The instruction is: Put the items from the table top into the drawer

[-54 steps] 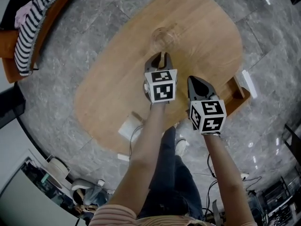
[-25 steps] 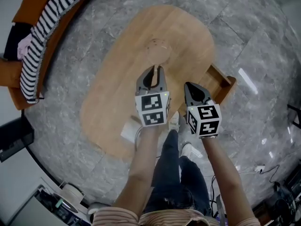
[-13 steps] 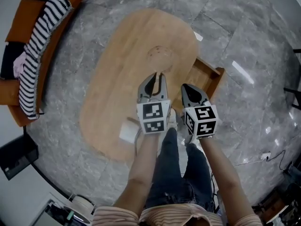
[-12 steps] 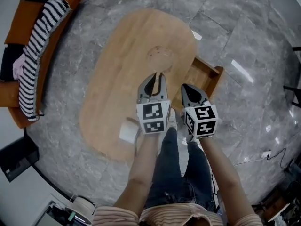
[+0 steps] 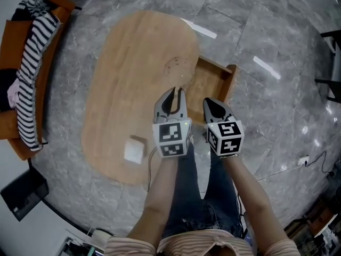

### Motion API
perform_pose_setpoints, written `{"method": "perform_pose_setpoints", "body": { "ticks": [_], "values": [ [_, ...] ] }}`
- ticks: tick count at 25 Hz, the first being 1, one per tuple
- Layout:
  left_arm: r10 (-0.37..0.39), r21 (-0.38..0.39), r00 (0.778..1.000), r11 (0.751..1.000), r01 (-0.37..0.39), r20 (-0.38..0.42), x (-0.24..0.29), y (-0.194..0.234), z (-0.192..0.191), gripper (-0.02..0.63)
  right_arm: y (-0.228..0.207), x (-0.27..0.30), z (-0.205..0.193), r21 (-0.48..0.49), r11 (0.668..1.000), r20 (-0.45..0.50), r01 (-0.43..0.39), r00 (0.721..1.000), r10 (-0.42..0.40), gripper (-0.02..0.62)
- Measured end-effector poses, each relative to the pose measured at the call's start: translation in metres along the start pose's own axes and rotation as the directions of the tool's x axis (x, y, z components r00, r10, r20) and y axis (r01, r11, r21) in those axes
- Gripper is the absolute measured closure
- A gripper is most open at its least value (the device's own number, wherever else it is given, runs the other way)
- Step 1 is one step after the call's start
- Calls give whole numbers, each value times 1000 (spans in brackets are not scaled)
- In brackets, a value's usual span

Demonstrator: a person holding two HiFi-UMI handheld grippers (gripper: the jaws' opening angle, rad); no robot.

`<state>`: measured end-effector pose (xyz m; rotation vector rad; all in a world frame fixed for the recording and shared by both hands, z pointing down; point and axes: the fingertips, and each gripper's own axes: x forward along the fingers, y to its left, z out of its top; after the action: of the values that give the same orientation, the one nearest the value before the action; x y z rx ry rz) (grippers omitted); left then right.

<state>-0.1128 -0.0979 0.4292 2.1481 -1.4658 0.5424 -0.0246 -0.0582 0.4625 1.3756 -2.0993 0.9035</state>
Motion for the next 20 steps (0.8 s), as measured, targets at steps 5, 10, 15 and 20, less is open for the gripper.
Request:
{"method": "perform_pose_setpoints", "body": {
  "ticks": [5,10,15,20],
  "values": [
    [3,-16,1000,1000,-4,-31,15,-37,-22,546,-40,-15,-17,12,1000,-15,8,1000,-8,586],
    [14,-32,998,999,-16,-60,31,-71,-44,546,-80,-27,-37,17,1000,-43,2,999,-2,586],
    [40,-47,995,998,-45,-94,48,-97,-69,546,-116,-31,-55,13,1000,-74,-16,997,17,586],
    [47,-34,992,998,-51,-113,72,-120,-97,546,-149,-26,-76,12,999,-103,-32,994,33,586]
  ]
}}
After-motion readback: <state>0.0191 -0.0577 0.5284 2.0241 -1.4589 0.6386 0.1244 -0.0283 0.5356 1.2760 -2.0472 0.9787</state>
